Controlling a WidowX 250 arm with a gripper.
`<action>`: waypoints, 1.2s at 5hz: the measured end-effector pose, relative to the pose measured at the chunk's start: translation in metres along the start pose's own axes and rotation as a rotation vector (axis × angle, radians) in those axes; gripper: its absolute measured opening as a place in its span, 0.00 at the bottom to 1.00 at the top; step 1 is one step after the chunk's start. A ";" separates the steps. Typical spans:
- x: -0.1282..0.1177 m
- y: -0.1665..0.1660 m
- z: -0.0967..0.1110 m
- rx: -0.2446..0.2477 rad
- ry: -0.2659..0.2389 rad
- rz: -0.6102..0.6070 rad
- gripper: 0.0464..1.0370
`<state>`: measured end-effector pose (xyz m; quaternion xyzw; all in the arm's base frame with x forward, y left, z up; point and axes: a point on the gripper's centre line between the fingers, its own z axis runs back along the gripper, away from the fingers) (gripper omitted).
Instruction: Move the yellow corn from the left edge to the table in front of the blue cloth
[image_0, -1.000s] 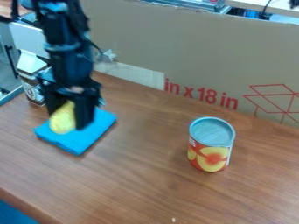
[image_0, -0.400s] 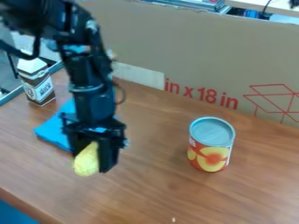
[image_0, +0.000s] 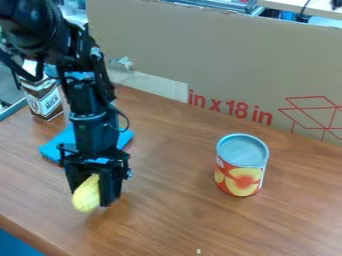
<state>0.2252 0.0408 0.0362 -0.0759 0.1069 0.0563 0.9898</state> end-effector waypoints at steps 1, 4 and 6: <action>0.000 -0.001 -0.009 0.021 0.035 -0.006 0.64; -0.005 0.003 -0.013 0.025 0.063 0.036 0.96; -0.002 -0.001 0.022 0.034 -0.036 0.033 0.96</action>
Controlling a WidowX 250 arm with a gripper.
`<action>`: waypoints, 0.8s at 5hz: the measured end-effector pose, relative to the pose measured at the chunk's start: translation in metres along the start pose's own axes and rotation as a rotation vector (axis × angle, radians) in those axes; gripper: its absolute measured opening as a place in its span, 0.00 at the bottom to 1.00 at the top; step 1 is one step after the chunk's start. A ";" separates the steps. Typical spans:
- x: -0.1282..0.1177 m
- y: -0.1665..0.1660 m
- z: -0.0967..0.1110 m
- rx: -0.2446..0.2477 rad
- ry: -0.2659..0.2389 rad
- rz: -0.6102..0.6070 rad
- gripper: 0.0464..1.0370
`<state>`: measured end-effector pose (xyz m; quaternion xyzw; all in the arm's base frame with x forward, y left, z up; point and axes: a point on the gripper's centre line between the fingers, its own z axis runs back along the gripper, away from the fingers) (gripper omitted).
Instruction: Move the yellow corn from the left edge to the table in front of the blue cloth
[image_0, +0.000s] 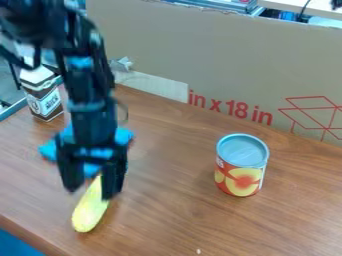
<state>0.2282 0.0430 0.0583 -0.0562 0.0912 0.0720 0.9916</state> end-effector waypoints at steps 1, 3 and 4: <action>0.001 -0.011 0.037 0.017 -0.109 -0.050 0.96; -0.010 0.023 0.073 -0.022 -0.393 -0.220 0.96; -0.015 0.028 0.070 0.053 -0.337 -0.269 0.96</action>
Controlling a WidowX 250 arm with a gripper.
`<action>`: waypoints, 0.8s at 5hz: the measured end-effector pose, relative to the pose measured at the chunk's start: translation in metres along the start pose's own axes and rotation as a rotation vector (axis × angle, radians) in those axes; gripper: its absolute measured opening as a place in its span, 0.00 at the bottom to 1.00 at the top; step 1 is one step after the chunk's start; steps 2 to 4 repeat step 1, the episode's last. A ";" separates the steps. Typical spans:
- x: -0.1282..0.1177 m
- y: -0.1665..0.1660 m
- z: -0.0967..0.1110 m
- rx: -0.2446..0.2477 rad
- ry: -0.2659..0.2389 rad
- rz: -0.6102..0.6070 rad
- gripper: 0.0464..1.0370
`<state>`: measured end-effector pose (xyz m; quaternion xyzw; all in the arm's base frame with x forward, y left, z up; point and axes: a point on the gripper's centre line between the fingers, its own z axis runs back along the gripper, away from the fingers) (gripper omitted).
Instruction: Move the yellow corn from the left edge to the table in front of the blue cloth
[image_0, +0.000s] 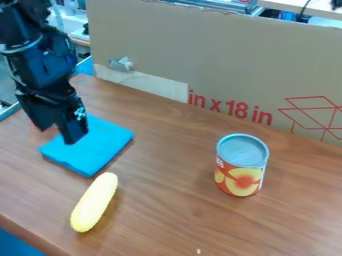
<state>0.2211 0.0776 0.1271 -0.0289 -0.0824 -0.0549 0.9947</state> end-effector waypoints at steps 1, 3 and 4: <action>-0.005 0.004 0.000 0.056 0.053 -0.072 0.96; -0.005 0.004 0.000 0.056 0.053 -0.072 0.96; -0.005 0.004 0.000 0.056 0.053 -0.072 0.96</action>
